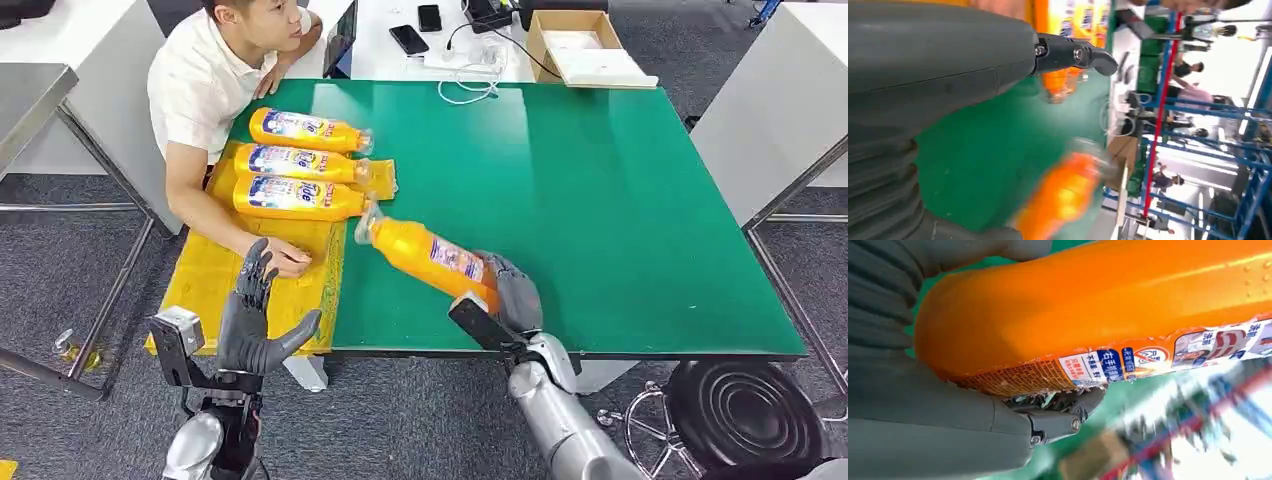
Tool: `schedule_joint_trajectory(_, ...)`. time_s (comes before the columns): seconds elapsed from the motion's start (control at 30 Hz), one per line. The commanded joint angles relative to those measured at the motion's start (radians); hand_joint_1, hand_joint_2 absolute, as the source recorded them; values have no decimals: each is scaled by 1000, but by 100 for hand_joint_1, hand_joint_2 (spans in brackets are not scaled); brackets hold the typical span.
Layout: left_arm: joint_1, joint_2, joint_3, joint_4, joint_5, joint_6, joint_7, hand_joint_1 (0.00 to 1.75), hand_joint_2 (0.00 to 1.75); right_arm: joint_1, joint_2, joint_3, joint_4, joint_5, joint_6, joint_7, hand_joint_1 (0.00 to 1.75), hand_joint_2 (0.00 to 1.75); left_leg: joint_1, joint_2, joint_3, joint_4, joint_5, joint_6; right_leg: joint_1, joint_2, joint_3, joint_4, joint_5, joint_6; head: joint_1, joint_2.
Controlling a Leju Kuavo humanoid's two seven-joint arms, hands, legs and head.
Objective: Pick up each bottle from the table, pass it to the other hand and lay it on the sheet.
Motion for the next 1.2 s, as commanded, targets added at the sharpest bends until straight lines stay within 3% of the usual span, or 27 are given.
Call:
schedule_joint_trajectory(0.03,10,23,-26,22,-35,43,-22,0,175,117,11,196,-322,-65,-94,33,175,175,0,1,2,-1,-2,-1,0,0,2,0,-2,-2,0,0)
schedule_joint_trajectory(0.3,13,21,-44,-10,-35,23,-45,0,175,101,4,234,-297,-54,-102,36,175,175,0,0,-2,0,0,0,0,0,-2,0,0,-1,0,0)
schedule_joint_trajectory(0.53,-19,20,-78,3,24,-39,-39,0,175,81,44,312,-249,-111,2,-4,175,175,0,1,-1,0,-1,-1,0,0,-1,0,-1,-2,0,0)
schedule_joint_trajectory(0.67,-74,7,-100,58,59,-55,-43,0,175,97,65,363,-262,-160,13,-93,175,175,0,0,1,0,-1,-1,0,-1,1,-1,-1,-2,0,0)
schedule_joint_trajectory(0.93,-82,3,-104,66,63,-54,-44,0,175,97,70,378,-250,-161,10,-94,175,175,0,0,0,-1,0,0,0,-1,-1,-1,-1,-1,0,0)
schedule_joint_trajectory(1.03,-89,2,-110,69,94,-64,-48,0,175,89,68,419,-234,-185,67,-98,175,175,-1,0,-1,-1,0,0,0,-1,-1,-1,0,-1,0,0)
schedule_joint_trajectory(1.2,-152,-5,-130,118,181,-106,-23,0,175,96,93,493,-212,-181,-28,-227,175,175,0,-1,0,-1,-1,-1,0,-2,0,-1,-1,-2,0,0)
